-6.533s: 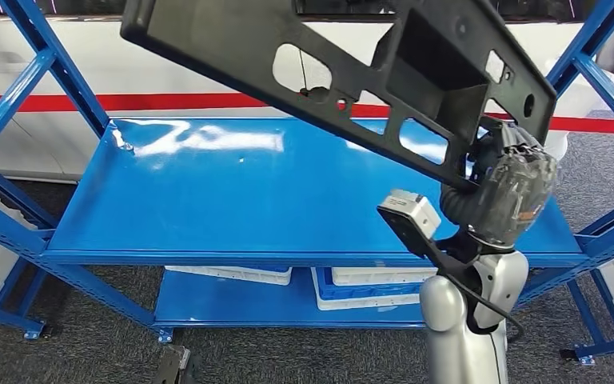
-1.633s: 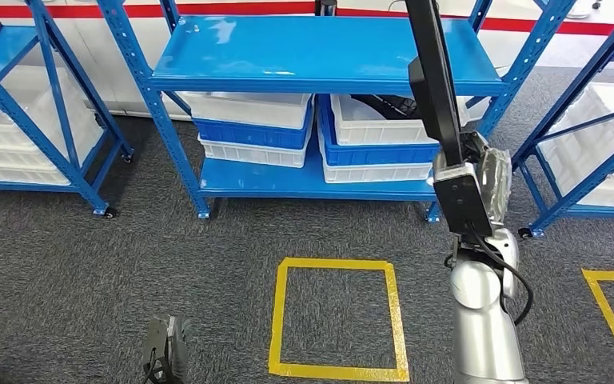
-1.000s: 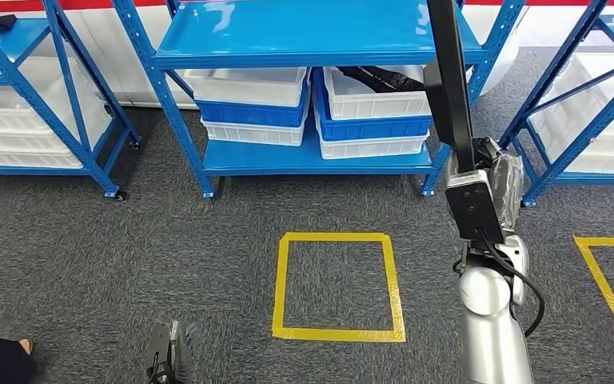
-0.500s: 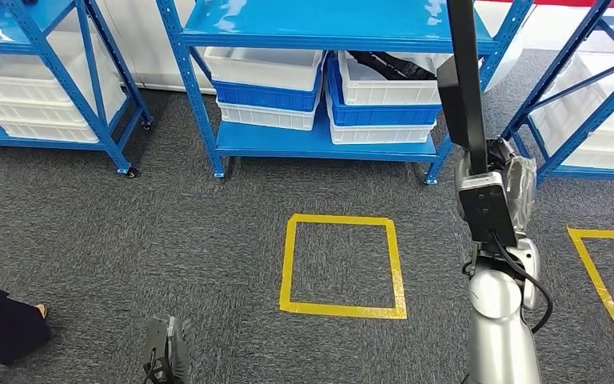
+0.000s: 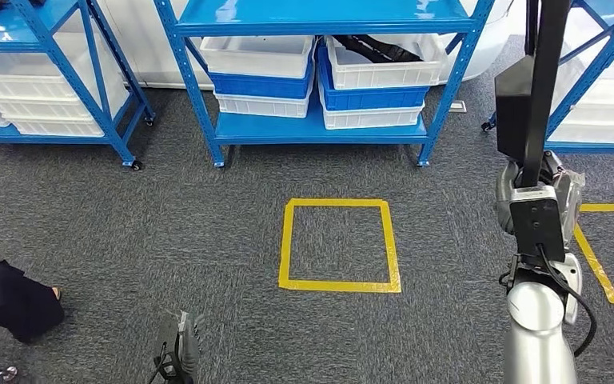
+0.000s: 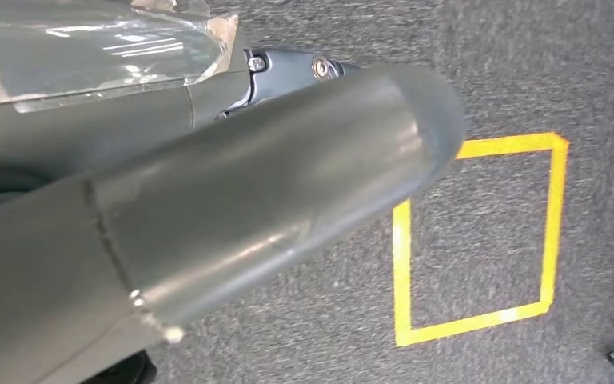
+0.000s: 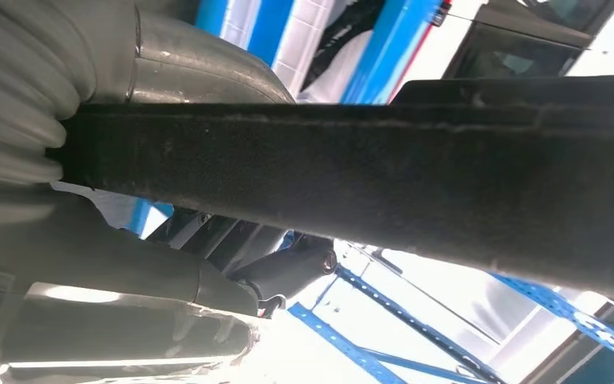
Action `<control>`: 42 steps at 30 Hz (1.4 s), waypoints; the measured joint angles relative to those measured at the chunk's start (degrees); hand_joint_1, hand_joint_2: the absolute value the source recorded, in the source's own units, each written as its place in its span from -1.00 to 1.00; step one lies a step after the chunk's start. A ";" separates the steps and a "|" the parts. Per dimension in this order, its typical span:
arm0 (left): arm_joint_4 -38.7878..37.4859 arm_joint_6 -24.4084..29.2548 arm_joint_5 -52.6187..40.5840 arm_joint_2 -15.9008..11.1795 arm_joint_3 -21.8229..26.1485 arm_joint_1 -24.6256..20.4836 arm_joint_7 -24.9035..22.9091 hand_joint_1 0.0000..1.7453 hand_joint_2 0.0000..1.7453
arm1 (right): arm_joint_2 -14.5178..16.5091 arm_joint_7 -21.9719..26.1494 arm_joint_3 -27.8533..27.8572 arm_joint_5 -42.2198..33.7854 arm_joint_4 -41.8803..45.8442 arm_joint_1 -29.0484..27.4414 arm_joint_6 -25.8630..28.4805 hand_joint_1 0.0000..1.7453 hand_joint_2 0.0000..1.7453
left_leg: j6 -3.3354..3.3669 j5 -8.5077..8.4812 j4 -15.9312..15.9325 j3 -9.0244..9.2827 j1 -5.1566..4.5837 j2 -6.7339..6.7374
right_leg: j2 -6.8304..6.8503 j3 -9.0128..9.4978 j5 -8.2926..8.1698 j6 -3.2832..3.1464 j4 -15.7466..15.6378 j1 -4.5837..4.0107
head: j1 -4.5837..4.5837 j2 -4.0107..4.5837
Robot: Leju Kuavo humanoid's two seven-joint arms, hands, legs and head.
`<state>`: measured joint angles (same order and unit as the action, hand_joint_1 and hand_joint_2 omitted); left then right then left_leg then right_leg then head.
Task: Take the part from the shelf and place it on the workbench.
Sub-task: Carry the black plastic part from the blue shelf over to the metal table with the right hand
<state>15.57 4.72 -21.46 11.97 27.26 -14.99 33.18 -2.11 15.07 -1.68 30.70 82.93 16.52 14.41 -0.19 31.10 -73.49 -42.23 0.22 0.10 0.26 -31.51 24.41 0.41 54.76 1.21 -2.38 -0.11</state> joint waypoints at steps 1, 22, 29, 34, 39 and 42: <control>-0.01 -0.01 0.04 0.03 -0.02 -0.01 0.00 -1.00 -1.00 | -0.15 0.01 0.12 -0.03 -0.01 -0.15 0.02 1.00 1.00 | 0.09 -1.19 -0.33 1.17 0.00 0.00 | 0.00 -0.99 -0.69 0.13 0.11 -0.02 | -0.05 0.00; -0.01 0.07 2.01 -0.83 -0.91 -0.29 1.71 -1.00 -1.00 | -0.80 -0.02 0.50 -0.33 -0.05 2.03 0.61 1.00 1.00 | 2.62 -11.40 18.21 5.06 -1.22 0.26 | -0.13 5.75 5.81 2.26 0.06 -0.29 | 0.41 0.00; -0.02 0.49 2.90 -1.02 -1.00 0.16 1.50 -1.00 -1.00 | -0.95 0.46 0.88 -1.31 -0.36 2.29 1.25 1.00 1.00 | 0.43 -1.73 3.57 -0.72 -0.29 0.02 | -0.04 3.62 3.67 -0.46 -0.07 -0.09 | 0.24 0.00; -0.03 0.56 3.21 -1.21 -1.01 0.12 1.52 -1.00 -1.00 | -0.92 0.47 1.00 -1.30 -0.37 2.34 1.29 1.00 1.00 | 1.73 -5.26 10.31 5.92 -0.28 -0.24 | -0.17 2.53 3.00 -0.12 0.29 -0.47 | 0.10 0.00; -0.03 0.69 3.75 -1.58 -1.02 0.00 1.96 -1.00 -1.00 | -0.91 0.74 1.03 -0.60 -0.56 3.02 1.64 1.00 1.00 | 3.26 -6.66 18.12 9.90 -0.86 -0.19 | -0.04 1.77 2.55 0.96 0.36 -0.49 | -0.15 0.00; -0.03 0.69 4.03 -1.55 -1.03 -0.09 2.27 -1.00 -1.00 | -1.11 0.81 1.01 -0.36 -0.82 3.73 1.72 1.00 1.00 | 3.86 -7.61 19.44 9.96 -0.26 0.10 | -0.13 -1.13 5.49 0.89 5.64 -0.62 | 0.01 0.00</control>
<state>15.54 5.42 -17.44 10.42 26.23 -15.08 35.45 -3.22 15.88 -0.68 30.35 82.11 20.25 16.13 3.66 23.49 -54.04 -32.26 -0.04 0.19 0.13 -32.64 29.90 1.30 60.40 0.59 -2.37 -0.11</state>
